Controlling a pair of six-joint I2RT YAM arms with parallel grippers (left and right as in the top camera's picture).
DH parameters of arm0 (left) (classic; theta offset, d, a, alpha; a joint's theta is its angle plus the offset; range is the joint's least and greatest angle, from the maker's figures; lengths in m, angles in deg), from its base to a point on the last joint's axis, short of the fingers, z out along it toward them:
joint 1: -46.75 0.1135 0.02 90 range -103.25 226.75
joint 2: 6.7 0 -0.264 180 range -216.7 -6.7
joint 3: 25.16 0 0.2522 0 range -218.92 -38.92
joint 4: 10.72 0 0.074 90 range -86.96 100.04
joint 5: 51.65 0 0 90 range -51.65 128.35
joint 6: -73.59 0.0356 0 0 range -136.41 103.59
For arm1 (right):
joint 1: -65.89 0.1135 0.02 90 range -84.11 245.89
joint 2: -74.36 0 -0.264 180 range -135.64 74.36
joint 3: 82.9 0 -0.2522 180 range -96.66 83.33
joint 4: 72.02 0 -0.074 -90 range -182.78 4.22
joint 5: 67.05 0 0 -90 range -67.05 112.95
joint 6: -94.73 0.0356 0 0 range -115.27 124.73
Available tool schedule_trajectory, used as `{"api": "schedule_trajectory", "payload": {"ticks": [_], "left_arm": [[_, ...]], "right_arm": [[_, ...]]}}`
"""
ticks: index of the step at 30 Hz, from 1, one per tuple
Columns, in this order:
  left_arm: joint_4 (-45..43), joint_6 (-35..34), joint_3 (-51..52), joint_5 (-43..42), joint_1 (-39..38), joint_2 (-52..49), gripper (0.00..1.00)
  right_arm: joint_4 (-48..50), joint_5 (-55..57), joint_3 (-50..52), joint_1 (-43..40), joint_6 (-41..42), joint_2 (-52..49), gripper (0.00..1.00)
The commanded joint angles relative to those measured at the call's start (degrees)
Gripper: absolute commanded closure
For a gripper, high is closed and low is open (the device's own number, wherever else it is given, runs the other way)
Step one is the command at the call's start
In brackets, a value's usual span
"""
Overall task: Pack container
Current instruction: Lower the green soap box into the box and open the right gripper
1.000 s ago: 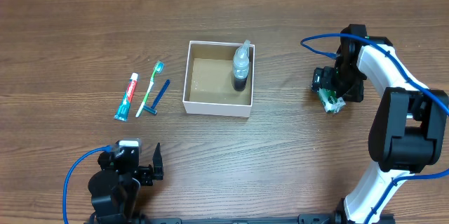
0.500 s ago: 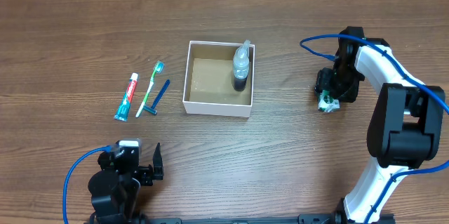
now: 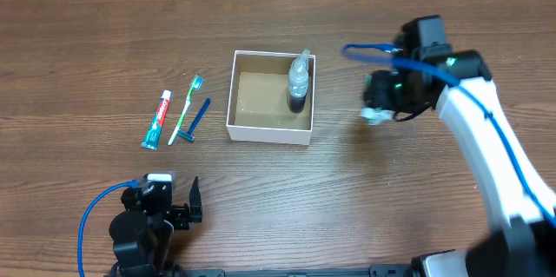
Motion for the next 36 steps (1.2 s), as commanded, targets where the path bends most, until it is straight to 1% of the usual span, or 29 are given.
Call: {"api": "schedule_trajectory", "payload": {"ticks": [1, 2, 3, 4, 6, 8, 10, 13, 16, 21, 23, 24, 25, 27, 29, 31, 34, 36], "left_arm": [[-0.2, -1.2, 0.6, -0.8, -0.4, 0.7, 0.00], [-0.2, -1.2, 0.6, -0.8, -0.4, 0.7, 0.00], [-0.2, -1.2, 0.6, -0.8, -0.4, 0.7, 0.00], [-0.2, -1.2, 0.6, -0.8, -0.4, 0.7, 0.00], [-0.2, -1.2, 0.6, -0.8, -0.4, 0.7, 0.00], [-0.2, -1.2, 0.6, -0.8, -0.4, 0.7, 0.00], [-0.2, -1.2, 0.6, -0.8, -0.4, 0.7, 0.00], [-0.2, -1.2, 0.6, -0.8, -0.4, 0.7, 0.00], [-0.2, -1.2, 0.6, -0.8, -0.4, 0.7, 0.00], [-0.2, -1.2, 0.6, -0.8, -0.4, 0.7, 0.00], [-0.2, -1.2, 0.6, -0.8, -0.4, 0.7, 0.00], [-0.2, -1.2, 0.6, -0.8, -0.4, 0.7, 0.00], [-0.2, -1.2, 0.6, -0.8, -0.4, 0.7, 0.00], [-0.2, -1.2, 0.6, -0.8, -0.4, 0.7, 0.00], [-0.2, -1.2, 0.6, -0.8, -0.4, 0.7, 0.00], [-0.2, -1.2, 0.6, -0.8, -0.4, 0.7, 0.00], [-0.2, -1.2, 0.6, -0.8, -0.4, 0.7, 0.00], [-0.2, -1.2, 0.6, -0.8, -0.4, 0.7, 0.00]], "right_arm": [[3.9, -0.2, -0.6, 11.0, -0.2, 2.5, 0.54], [6.4, 1.2, -0.6, 15.8, -3.5, 1.3, 0.54], [7.7, 1.9, -0.6, 18.1, -7.0, 0.4, 0.54], [9.2, 2.7, -0.6, 20.3, -12.7, -0.7, 0.54], [11.6, 6.3, -0.6, 22.9, -21.3, -2.7, 0.54], [14.1, 8.6, -0.6, 23.4, -26.9, -4.3, 0.54], [16.1, 8.7, -0.6, 23.2, -30.3, -5.3, 0.54], [18.6, 8.7, -0.6, 23.0, -30.5, -6.1, 0.53], [20.4, 4.7, -0.6, 23.1, -33.2, -7.7, 0.52], [21.2, 3.9, -0.6, 23.1, -33.2, -11.6, 0.52], [20.9, 3.9, -0.6, 23.1, -33.2, -12.3, 0.41], [20.7, 4.0, -0.6, 23.2, -33.0, -12.3, 0.28], [20.5, 4.0, -0.6, 23.2, -33.0, -12.3, 0.19], [19.6, 4.0, -0.6, 23.2, -32.9, -12.2, 0.18], [18.2, 4.0, -0.6, 23.1, -29.4, -11.4, 0.18], [16.5, 4.0, -0.9, 23.1, -23.4, -9.4, 0.18], [11.3, 4.0, -2.4, 22.9, -14.4, -2.9, 0.18], [7.9, 4.2, -2.8, 21.4, -8.1, 2.7, 0.13]]}}
